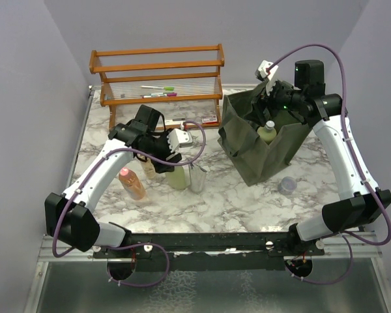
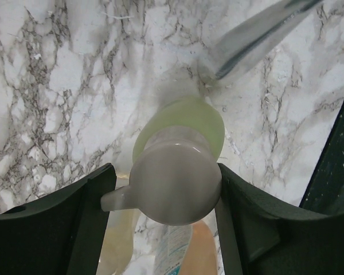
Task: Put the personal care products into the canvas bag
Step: Move the care product at the center of the board.
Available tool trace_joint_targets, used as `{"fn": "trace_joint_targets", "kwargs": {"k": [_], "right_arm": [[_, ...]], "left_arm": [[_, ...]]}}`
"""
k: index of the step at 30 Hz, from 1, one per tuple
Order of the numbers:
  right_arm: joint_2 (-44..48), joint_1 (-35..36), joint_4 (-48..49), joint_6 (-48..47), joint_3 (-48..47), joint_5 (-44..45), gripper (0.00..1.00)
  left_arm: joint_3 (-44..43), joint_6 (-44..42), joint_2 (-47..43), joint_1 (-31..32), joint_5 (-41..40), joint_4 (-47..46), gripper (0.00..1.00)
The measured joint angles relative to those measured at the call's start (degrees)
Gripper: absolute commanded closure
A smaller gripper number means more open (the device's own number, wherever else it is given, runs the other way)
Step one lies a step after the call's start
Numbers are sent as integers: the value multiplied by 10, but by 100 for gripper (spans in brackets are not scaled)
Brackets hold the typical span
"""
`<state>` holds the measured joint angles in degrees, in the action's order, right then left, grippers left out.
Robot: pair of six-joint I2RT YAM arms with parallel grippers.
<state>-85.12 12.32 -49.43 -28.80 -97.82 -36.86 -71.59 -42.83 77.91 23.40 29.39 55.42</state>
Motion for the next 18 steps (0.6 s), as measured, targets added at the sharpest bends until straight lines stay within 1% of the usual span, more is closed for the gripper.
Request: {"fn": "trace_joint_targets", "kwargs": {"k": [5,11,18], "right_arm": [[0,0,0,0,0,0,18],[0,0,0,0,0,0,19],[0,1,0,0,-2,-19,20]], "left_arm": [[0,50,1,0,-3,-56,89],[-12,110,34,17,-15,-129,100],[-42,156,98,60,-48,-201,100]]}}
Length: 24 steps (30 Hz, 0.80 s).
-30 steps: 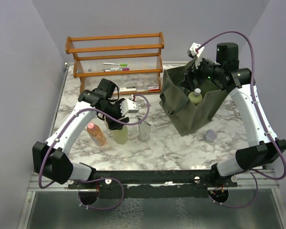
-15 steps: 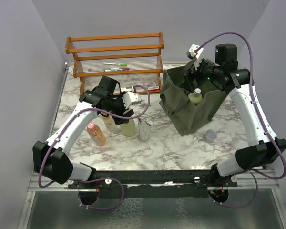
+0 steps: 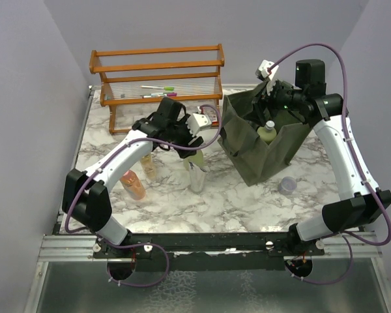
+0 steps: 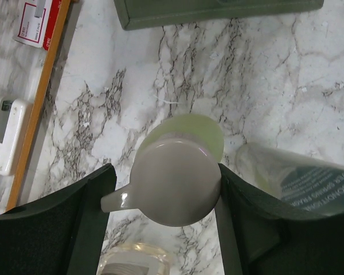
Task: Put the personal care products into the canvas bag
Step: Move the care product at the center of the board.
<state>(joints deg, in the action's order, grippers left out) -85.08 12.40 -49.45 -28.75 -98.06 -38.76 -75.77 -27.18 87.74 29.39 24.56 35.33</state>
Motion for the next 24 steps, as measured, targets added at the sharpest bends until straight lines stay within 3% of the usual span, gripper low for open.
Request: {"fn": "trace_joint_targets", "kwargs": {"k": [6,15,24], "right_arm": [[0,15,1,0,-2,-31,21],[5,35,39,8,19,-63,20],[6,35,72,21,20,-71,20]], "left_arm": [[-7,38,28,10,-21,-43,96],[1,58,29,8,-31,-70,44],[-8,71,22,8,-31,-74,10]]}}
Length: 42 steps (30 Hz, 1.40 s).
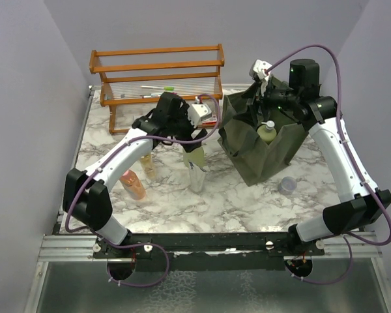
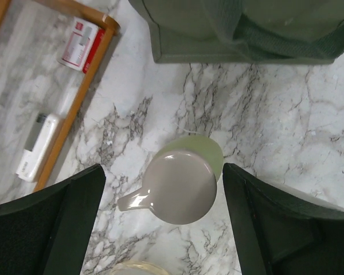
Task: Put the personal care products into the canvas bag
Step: Move the care product at the center of the board, then pick up the care product from the center of the board.
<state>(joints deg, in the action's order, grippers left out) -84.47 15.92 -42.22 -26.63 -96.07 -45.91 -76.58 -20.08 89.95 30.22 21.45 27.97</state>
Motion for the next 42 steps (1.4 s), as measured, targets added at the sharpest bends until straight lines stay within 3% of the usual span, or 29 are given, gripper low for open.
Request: {"fn": "trace_joint_targets", "kwargs": {"k": [8,16,22,28,42], "right_arm": [[8,2,47,31,4,-14,20],[-31,66,63,43,-47,-9,19],[-117,167,56,38,-102,87,18],[-190,233,39,39,-102,171,16],[-265,278,10,57,-89,303,16]], "left_arm": [[-75,5,-31,-17,12,8,6],[-89,57,-70,-131,16,2,4],[-89,107,-95,-209,-7,-7,3],[-89,147,-118,-242,-44,-17,3],[-71,167,-131,-250,-60,-29,3]]}}
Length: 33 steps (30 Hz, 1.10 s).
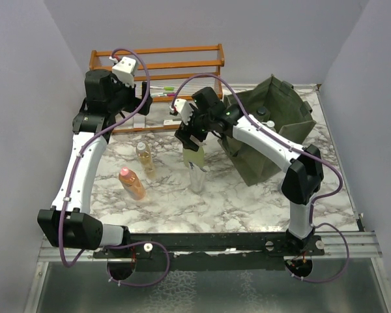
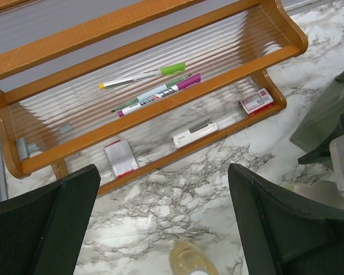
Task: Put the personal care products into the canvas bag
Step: Pick up the care product from the center of the board.
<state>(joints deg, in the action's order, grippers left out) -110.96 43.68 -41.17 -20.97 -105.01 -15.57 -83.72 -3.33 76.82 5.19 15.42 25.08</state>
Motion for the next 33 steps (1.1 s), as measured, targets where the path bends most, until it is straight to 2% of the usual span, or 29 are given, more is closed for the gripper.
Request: {"fn": "trace_joint_targets", "kwargs": {"k": [6,11,19,33], "right_arm": [[0,0,-13,4,19,22,21],[0,0,-22,8,28,23,31],[0,0,-22,13,28,23,33],[-14,0,-22,18,23,22,43]], "left_arm": [[10,1,0,-2,7,-2,3],[20,2,0,-3,8,-2,3],[21,2,0,-4,10,-2,3],[23,2,0,-6,17,-3,3]]}}
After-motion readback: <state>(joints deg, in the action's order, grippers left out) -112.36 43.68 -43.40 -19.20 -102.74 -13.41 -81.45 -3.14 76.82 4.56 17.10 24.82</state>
